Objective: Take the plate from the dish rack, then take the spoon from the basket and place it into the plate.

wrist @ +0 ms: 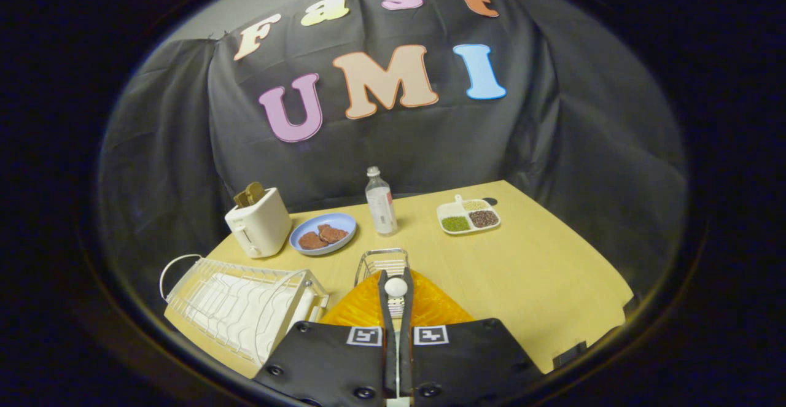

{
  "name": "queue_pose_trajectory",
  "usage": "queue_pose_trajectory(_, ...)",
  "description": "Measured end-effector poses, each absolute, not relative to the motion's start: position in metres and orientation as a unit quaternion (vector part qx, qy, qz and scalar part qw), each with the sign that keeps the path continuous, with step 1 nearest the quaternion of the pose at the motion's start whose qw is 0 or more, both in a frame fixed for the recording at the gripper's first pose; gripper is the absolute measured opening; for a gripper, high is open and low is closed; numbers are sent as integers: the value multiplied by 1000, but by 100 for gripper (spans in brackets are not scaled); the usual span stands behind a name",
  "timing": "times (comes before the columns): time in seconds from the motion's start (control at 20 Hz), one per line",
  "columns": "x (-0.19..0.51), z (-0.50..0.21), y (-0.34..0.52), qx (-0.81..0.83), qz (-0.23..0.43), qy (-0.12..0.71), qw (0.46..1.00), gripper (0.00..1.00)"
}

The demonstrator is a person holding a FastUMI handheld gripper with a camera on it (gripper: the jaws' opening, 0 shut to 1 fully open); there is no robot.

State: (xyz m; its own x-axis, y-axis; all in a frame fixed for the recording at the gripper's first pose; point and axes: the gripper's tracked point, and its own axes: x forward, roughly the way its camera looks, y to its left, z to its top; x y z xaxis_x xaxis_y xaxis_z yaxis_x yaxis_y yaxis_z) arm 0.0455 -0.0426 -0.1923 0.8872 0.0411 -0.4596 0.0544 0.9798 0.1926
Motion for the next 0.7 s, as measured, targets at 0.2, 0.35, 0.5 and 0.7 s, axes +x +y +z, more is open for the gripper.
queue_pose_trajectory(0.2, 21, -174, -52, 119, -8, 227, 966, 5)
queue_pose_trajectory(0.35, 2, -165, -57, 117, -5, 225, 967, 5)
queue_pose_trajectory(0.5, -17, -166, -62, 118, -6, 229, 966, 5)
queue_pose_trajectory(0.7, -38, -183, -58, 118, 1, 252, 960, 5)
